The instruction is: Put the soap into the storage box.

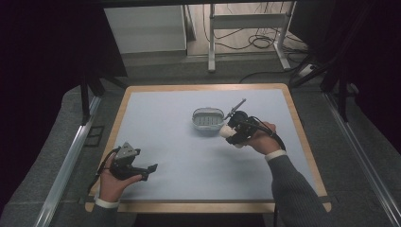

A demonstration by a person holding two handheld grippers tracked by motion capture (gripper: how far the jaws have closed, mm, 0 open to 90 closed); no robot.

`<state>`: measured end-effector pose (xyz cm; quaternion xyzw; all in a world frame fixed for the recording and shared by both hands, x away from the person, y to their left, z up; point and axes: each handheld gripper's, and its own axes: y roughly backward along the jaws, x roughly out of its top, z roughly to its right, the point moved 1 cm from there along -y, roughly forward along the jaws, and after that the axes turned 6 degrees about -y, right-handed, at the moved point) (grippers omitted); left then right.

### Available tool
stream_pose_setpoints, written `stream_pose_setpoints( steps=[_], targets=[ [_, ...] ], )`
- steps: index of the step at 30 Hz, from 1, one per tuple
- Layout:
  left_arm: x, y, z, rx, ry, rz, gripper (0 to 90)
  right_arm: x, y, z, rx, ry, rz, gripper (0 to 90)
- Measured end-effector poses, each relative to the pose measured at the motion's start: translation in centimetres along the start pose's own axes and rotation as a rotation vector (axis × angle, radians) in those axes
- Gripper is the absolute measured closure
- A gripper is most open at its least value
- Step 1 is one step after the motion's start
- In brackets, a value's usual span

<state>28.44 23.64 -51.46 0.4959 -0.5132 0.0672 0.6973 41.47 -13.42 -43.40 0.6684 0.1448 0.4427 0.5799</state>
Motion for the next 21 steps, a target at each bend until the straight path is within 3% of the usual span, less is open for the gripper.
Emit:
stream_pose_setpoints(
  steps=[21],
  targets=[
    [0.0, 0.0, 0.0, 0.002, -0.005, -0.005, 7.4, 1.9, -1.0, 1.3, 0.014, 0.015, -0.011, 49.4]
  ],
)
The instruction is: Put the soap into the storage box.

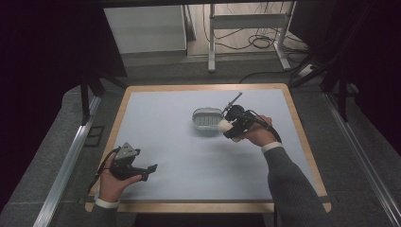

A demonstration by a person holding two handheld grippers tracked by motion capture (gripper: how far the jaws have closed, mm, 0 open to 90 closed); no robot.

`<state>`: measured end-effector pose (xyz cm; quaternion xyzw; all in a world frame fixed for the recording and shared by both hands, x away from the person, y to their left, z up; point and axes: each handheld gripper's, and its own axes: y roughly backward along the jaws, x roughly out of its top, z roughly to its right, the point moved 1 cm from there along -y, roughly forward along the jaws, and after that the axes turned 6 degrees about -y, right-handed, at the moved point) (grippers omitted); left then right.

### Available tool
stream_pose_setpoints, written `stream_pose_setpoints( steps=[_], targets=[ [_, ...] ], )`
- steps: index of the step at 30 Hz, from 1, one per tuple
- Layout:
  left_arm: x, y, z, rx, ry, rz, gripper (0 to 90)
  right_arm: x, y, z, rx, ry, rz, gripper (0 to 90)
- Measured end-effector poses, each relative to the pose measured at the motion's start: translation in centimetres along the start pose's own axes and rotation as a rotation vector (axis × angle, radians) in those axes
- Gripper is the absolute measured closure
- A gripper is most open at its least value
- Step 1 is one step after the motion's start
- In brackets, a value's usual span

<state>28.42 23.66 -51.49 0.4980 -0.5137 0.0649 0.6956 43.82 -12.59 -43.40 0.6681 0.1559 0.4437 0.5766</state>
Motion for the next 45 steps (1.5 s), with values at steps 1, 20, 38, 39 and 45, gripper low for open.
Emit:
stream_pose_setpoints(
  steps=[1, 20, 38, 39, 45],
  targets=[
    [0.0, 0.0, 0.0, 0.000, 0.000, 0.000, 7.4, 0.1, -0.1, 0.1, -0.004, -0.002, -0.001, 49.4],
    [0.0, -0.2, 0.1, -0.006, -0.007, -0.008, 7.3, 2.1, -1.1, 0.9, 0.021, 0.020, 0.025, 49.4],
    [0.0, -0.1, 0.1, -0.007, -0.005, -0.001, 7.3, 4.0, -1.6, 1.4, 0.021, 0.043, 0.027, 49.4],
    [0.0, -0.2, 0.1, -0.008, -0.006, -0.001, 7.3, 4.1, -1.6, 1.5, 0.025, 0.049, 0.030, 49.4],
    [0.0, -0.2, 0.1, -0.012, -0.014, -0.013, 7.2, 4.8, -1.9, 1.7, 0.027, 0.056, 0.038, 49.4]
  ],
)
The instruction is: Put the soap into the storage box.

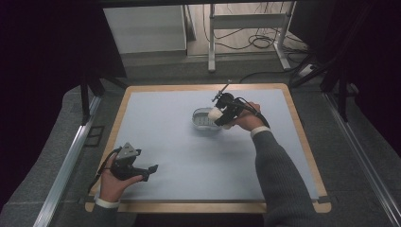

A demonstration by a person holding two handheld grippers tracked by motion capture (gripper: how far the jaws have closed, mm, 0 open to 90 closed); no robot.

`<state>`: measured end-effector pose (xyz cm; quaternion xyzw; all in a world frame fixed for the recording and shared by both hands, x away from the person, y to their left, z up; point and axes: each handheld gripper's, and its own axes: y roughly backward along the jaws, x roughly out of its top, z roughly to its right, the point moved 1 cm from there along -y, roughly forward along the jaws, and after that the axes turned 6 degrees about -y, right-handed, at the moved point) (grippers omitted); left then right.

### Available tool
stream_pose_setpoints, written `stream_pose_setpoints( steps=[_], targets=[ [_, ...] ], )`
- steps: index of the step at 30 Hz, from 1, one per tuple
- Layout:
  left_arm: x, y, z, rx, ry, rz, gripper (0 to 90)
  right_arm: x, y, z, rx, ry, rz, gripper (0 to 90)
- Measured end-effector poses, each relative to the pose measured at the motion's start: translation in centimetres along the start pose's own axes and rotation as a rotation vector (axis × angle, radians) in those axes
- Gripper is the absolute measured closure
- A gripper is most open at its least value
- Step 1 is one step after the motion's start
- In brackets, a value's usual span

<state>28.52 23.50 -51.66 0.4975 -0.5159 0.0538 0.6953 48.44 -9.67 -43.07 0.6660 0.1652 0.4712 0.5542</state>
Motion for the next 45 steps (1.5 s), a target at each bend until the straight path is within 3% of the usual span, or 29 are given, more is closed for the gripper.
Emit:
stream_pose_setpoints(
  steps=[2, 5, 8, 29, 35, 39, 45],
  targets=[
    [0.0, 0.0, 0.0, -0.001, -0.004, -0.006, 7.1, 0.2, -0.2, 0.1, -0.002, 0.001, -0.004, 49.4],
    [0.1, 0.2, 0.0, -0.027, 0.014, 0.031, 7.2, 0.8, -0.5, 0.3, -0.006, 0.012, -0.009, 49.4],
    [0.0, 0.2, -0.1, -0.006, 0.007, 0.016, 7.2, 1.2, -0.7, 0.4, -0.005, 0.023, -0.005, 49.4],
    [0.1, 0.2, 0.0, -0.012, 0.014, 0.012, 7.2, 3.6, -2.1, 0.0, -0.023, 0.092, -0.005, 49.4],
    [0.1, 0.2, -0.1, -0.014, 0.012, 0.006, 7.3, 4.5, -2.6, 0.1, -0.009, 0.125, -0.010, 49.4],
    [0.1, 0.3, -0.1, -0.013, 0.012, 0.005, 7.3, 4.7, -3.5, 0.2, -0.001, 0.176, -0.018, 49.3],
    [0.1, 0.1, -0.1, -0.013, 0.007, -0.002, 7.3, 4.4, -4.7, 0.1, -0.045, 0.206, -0.062, 49.3]
  ],
)
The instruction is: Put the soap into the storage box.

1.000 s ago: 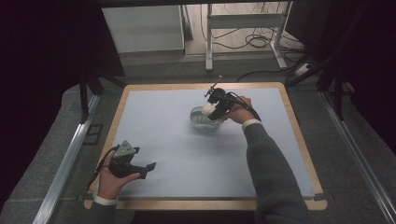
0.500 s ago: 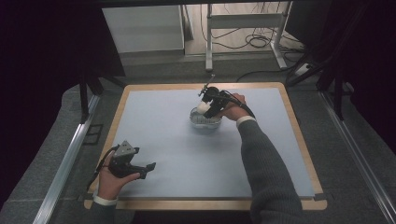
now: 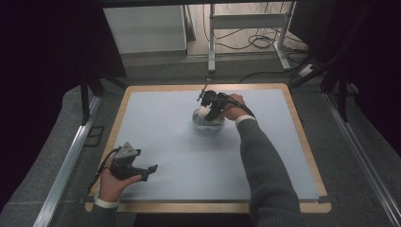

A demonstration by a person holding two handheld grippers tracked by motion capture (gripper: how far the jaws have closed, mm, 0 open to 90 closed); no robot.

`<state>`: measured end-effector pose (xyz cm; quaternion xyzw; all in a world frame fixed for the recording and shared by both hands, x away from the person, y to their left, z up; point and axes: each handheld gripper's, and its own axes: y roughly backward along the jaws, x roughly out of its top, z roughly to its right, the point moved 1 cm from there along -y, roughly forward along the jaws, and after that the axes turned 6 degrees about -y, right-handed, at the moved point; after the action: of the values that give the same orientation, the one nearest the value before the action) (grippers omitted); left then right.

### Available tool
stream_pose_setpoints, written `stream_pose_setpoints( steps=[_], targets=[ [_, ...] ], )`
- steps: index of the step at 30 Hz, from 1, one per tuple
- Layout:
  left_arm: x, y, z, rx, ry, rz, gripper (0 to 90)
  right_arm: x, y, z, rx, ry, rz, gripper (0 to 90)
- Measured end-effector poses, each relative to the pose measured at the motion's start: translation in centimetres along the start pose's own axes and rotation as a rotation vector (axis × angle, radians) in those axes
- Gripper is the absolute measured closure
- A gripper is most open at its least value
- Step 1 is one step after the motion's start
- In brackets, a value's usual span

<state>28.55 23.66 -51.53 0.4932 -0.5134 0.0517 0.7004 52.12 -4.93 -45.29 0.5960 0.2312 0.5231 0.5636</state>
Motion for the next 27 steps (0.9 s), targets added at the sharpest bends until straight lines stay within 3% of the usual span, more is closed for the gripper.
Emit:
stream_pose_setpoints(
  steps=[5, 9, 10, 12, 13, 15, 16, 17, 18, 20, 27],
  targets=[
    [0.0, 0.0, 0.0, 0.001, -0.001, 0.000, 7.3, -0.1, -0.7, -0.2, -0.006, 0.031, -0.024, 49.0],
    [0.0, -0.1, 0.0, 0.002, -0.002, -0.002, 7.3, -0.2, -1.0, -0.4, -0.006, 0.022, -0.026, 47.4],
    [0.0, -0.2, 0.0, 0.000, -0.003, -0.005, 7.3, -0.2, -0.9, -0.5, -0.002, -0.010, -0.008, 45.4],
    [0.0, -0.2, 0.0, -0.001, -0.003, -0.006, 7.2, -0.2, -0.7, -0.4, -0.010, -0.012, 0.006, 45.5],
    [0.0, -0.3, 0.0, -0.002, -0.003, -0.007, 7.2, -0.2, -0.4, -0.3, -0.006, -0.046, 0.030, 45.4],
    [0.0, -0.2, 0.1, -0.004, -0.002, -0.007, 7.3, -0.3, -0.2, -0.3, -0.008, -0.057, 0.040, 45.2],
    [0.0, -0.2, 0.0, -0.004, 0.000, -0.005, 7.2, -0.5, 0.4, -0.2, -0.017, -0.106, 0.074, 44.0],
    [0.0, -0.2, 0.0, -0.003, 0.002, -0.003, 7.2, -0.5, 0.4, -0.2, -0.017, -0.106, 0.074, 44.0],
    [0.1, -0.1, 0.0, -0.002, 0.006, -0.001, 7.3, -0.8, 1.0, -0.2, -0.002, -0.150, 0.114, 42.3],
    [0.1, -0.2, 0.0, 0.001, 0.009, -0.001, 7.3, -1.2, 1.7, -0.2, -0.013, -0.187, 0.147, 39.9],
    [0.0, -0.1, 0.0, 0.011, 0.012, -0.004, 7.3, -3.3, 3.5, -0.8, -0.017, -0.261, 0.245, 34.9]
  ],
)
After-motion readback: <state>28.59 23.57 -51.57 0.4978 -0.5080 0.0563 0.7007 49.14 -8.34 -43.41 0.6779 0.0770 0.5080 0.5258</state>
